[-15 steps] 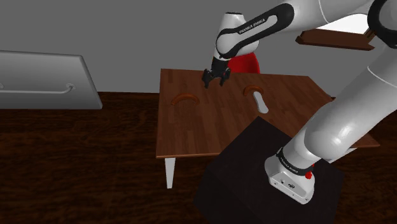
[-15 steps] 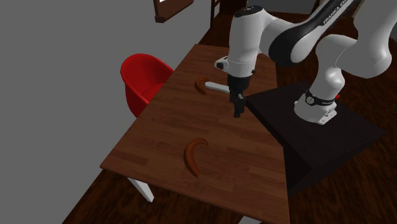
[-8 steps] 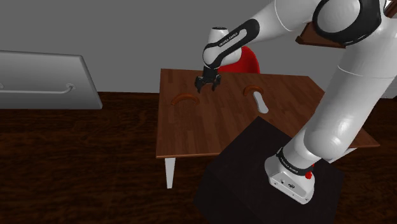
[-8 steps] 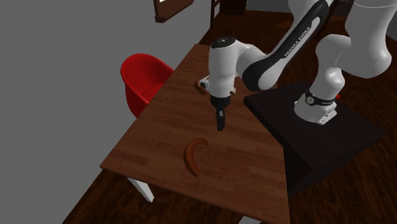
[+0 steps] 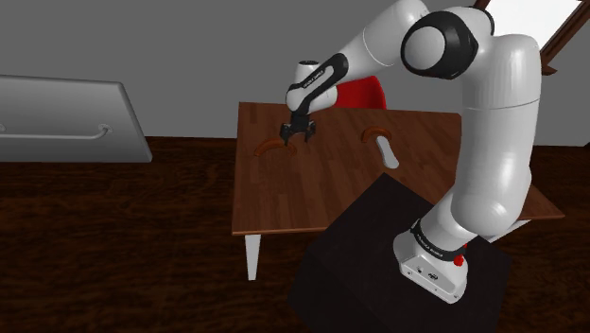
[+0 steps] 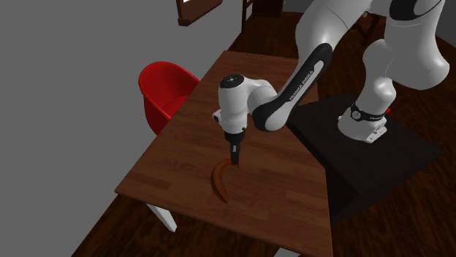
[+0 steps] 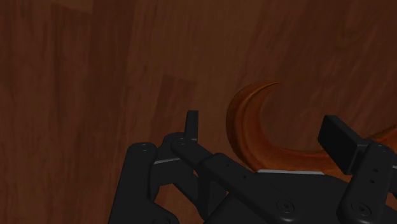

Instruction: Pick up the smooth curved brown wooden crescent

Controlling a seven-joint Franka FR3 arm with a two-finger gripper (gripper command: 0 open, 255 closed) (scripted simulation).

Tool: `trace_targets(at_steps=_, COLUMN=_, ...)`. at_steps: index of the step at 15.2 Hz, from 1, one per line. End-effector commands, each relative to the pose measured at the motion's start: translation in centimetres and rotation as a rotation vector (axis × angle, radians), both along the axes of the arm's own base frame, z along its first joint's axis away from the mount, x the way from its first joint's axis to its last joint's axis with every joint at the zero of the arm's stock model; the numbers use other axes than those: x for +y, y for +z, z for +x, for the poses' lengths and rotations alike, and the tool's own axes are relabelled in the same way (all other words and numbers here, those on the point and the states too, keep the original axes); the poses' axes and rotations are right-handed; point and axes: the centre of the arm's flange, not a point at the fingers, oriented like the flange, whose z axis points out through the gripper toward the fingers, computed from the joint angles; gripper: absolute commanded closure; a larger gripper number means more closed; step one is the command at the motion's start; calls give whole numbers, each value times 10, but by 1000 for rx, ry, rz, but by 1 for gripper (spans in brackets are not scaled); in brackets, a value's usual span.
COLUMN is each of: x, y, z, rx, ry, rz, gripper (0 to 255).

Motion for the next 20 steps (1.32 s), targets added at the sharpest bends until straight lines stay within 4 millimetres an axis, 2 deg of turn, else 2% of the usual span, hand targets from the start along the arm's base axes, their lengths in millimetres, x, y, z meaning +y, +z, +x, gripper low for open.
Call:
trace_targets(at_steps=1, x=-6, y=-17, z=14, rx=4, ry=-9, rz=-4, gripper=0)
trace_targets(at_steps=8, x=-6, y=-54, z=14, rx=4, ry=-9, rz=-4, gripper=0)
trace_targets(at_steps=10, x=-6, y=-57, z=14, rx=4, ry=-9, rz=-4, gripper=0)
trace_targets(at_steps=11, x=-5, y=-57, z=14, rx=4, ry=-9, rz=-4, gripper=255)
trace_targets(at_steps=20, x=-6, y=-57, z=14, rx=4, ry=-9, rz=-4, gripper=255)
